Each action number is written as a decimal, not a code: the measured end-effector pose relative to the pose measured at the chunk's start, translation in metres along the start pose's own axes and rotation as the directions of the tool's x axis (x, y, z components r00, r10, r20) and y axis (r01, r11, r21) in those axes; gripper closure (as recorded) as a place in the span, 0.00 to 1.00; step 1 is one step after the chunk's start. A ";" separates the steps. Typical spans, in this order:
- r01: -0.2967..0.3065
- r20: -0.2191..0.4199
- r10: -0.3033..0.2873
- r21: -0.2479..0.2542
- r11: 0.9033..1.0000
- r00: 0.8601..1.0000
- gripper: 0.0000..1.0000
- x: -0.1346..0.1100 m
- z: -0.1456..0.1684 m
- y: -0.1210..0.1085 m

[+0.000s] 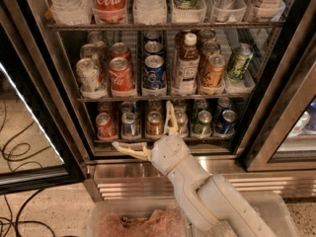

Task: Pick coke can from middle shelf of fridge

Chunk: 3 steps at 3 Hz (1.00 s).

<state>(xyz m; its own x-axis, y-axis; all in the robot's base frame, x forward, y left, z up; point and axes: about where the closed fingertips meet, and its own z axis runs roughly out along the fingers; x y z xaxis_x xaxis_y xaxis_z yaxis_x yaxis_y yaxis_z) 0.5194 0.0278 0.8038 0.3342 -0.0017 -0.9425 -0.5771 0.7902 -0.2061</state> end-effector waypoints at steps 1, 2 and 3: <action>0.003 -0.016 -0.003 0.008 1.000 1.000 0.00 0.005 0.000 -0.002; -0.007 0.019 0.007 -0.025 1.000 1.000 0.00 -0.001 0.003 0.006; -0.013 0.084 0.021 -0.091 0.996 0.996 0.00 -0.008 0.025 0.021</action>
Offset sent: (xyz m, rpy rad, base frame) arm -0.0093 0.0138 0.0075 0.0303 -0.0406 0.0808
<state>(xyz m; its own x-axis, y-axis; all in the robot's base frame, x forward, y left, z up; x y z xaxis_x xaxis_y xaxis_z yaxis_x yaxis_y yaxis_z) 0.5233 0.0593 0.8136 0.3839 0.0663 -0.9210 -0.6465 0.7315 -0.2169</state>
